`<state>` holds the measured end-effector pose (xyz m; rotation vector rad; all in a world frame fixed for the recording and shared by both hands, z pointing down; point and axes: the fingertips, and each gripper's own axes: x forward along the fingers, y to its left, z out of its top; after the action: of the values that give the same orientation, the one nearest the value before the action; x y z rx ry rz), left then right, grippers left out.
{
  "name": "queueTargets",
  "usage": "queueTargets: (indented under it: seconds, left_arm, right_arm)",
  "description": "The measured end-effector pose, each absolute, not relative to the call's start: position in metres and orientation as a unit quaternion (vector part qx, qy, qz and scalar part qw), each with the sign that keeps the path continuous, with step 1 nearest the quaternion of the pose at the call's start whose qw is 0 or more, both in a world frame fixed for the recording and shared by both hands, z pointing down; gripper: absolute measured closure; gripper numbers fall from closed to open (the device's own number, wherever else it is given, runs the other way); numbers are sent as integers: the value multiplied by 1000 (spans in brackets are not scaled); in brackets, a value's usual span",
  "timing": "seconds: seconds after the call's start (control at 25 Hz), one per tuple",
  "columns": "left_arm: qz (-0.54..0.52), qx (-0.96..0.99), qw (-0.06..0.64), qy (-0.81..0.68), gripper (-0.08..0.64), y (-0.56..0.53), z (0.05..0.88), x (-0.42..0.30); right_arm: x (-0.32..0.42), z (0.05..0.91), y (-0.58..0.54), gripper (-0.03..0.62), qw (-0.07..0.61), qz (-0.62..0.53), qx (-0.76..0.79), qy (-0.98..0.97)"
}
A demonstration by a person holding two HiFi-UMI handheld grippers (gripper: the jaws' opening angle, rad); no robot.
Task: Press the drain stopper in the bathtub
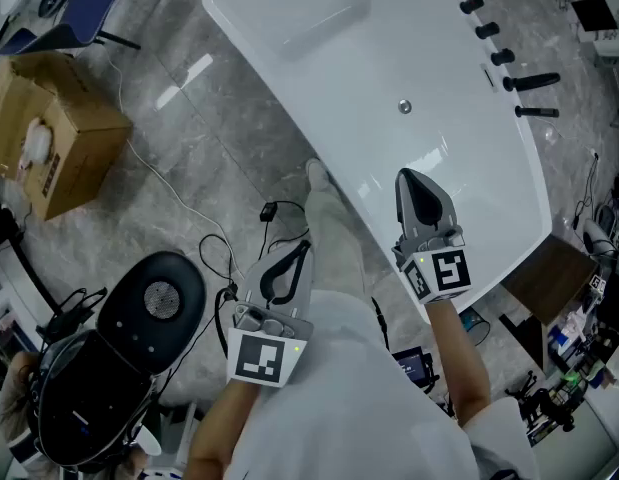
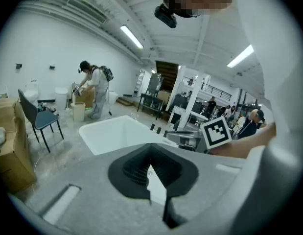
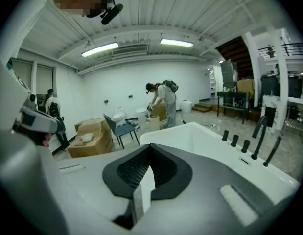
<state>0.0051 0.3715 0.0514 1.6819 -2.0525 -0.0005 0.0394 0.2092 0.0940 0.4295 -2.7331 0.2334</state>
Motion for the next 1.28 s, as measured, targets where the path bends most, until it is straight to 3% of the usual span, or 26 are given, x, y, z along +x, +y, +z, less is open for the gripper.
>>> queueTargets:
  seconds: [0.28, 0.56, 0.84, 1.28]
  left_arm:
    - [-29, 650, 172, -739, 558, 481, -43, 62]
    - [-29, 660, 151, -735, 558, 547, -73, 112]
    - [-6, 654, 160, -740, 558, 568, -77, 157]
    - [18, 689, 154, -708, 558, 578, -103, 360]
  right_arm:
    - [120, -31, 381, 592, 132, 116, 206, -963]
    - [165, -77, 498, 592, 96, 90, 195, -972]
    - [224, -84, 523, 591, 76, 155, 194, -966]
    - [430, -101, 556, 591, 73, 149, 217, -962]
